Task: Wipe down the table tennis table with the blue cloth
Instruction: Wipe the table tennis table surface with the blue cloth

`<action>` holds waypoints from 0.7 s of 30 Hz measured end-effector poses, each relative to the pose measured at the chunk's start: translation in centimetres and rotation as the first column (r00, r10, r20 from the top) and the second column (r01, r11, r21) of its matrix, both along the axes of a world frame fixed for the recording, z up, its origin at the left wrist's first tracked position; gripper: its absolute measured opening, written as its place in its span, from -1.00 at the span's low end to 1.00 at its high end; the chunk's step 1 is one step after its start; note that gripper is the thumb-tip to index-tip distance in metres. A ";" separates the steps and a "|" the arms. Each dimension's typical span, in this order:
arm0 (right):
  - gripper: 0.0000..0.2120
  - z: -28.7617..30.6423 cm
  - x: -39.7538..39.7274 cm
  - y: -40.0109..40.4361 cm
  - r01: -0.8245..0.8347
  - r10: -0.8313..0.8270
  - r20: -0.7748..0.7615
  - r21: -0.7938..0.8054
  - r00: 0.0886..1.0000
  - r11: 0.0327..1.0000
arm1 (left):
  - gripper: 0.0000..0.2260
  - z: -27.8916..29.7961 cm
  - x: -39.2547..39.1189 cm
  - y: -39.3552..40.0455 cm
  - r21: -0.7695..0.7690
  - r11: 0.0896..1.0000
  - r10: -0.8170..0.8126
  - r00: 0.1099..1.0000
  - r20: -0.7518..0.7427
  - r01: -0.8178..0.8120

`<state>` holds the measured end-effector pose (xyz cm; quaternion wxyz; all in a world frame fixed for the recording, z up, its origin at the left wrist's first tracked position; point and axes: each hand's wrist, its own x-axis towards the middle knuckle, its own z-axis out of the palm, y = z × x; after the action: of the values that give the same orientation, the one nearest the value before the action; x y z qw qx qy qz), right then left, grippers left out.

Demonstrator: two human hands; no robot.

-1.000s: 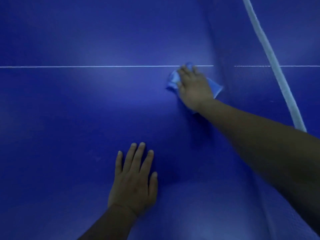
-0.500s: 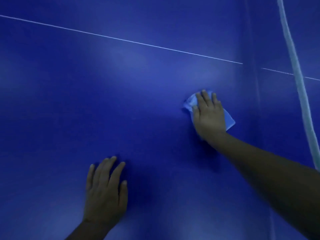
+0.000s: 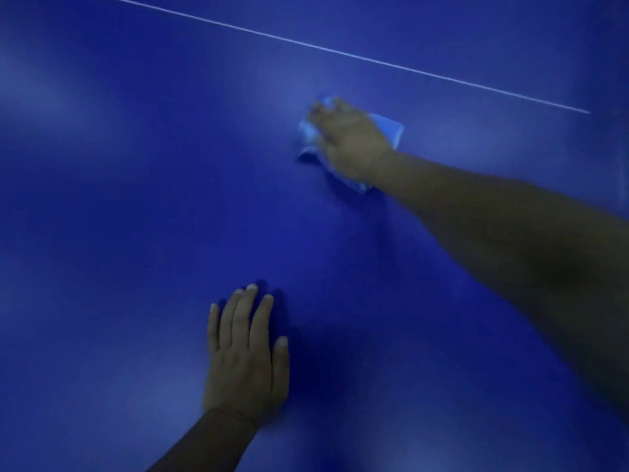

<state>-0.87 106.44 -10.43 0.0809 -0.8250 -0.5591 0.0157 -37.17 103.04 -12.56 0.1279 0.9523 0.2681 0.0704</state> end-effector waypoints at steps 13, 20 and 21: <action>-0.46 -0.6 -0.7 -16.6 0.347 -0.346 0.020 -0.031 0.938 0.937 | -0.50 0.1 0.0 0.2 -0.052 0.997 -0.061 0.988 -0.139 0.054; -0.53 -0.9 -16.8 -26.2 -0.340 0.337 -0.044 -0.145 0.940 0.929 | -0.49 0.4 0.1 0.2 -0.034 0.985 -0.175 0.970 -0.166 0.172; -0.52 -1.2 -15.1 -26.6 -0.214 0.213 -0.026 -0.140 0.977 0.967 | -0.48 0.4 0.1 0.1 -0.032 0.984 -0.176 0.970 -0.170 0.173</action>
<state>-15.94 79.87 -11.62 0.0229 -0.7635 -0.6417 0.0684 -37.04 103.10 -12.11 0.1181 0.9735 0.1940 -0.0262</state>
